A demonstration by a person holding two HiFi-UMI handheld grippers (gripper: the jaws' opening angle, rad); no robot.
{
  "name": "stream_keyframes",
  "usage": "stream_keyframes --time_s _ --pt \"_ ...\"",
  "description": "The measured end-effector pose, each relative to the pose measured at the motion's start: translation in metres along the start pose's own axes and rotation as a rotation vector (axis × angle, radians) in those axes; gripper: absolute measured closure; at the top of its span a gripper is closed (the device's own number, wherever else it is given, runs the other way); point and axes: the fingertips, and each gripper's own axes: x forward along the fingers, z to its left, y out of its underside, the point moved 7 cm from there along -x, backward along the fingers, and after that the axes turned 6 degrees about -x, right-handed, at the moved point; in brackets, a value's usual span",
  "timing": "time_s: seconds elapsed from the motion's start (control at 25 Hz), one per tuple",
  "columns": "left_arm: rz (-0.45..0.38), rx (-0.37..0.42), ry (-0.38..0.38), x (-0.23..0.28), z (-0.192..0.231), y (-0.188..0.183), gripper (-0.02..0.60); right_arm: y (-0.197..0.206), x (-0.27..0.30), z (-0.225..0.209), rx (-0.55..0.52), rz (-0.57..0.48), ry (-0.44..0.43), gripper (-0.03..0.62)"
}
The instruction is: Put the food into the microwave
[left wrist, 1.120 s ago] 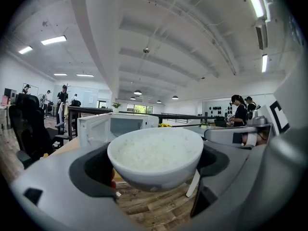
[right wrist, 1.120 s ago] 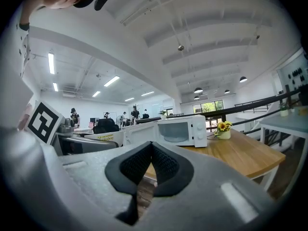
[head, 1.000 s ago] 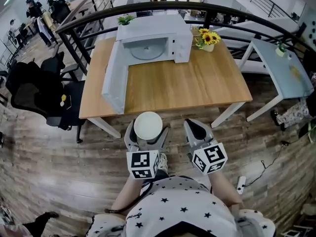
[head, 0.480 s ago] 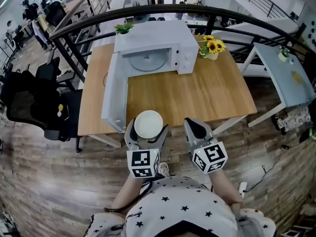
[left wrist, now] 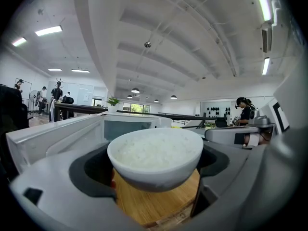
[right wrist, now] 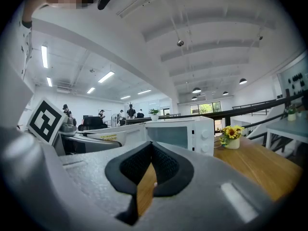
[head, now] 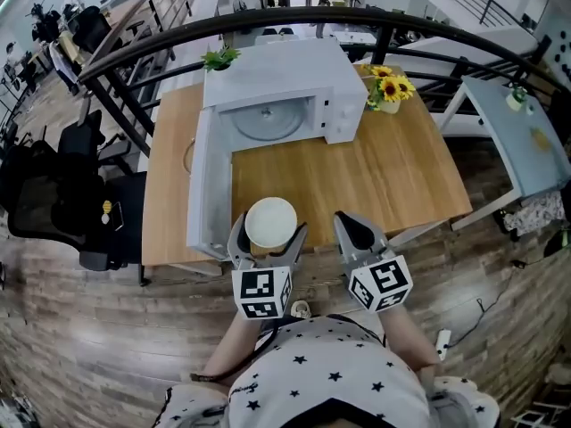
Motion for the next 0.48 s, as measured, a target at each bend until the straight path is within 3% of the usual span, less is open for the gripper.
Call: stream_keyframes --time_s 0.48 --pt "0.01 0.001 0.0 0.032 0.015 -0.006 0.092 -0.001 0.02 -0.006 0.002 0.02 0.018 0.588"
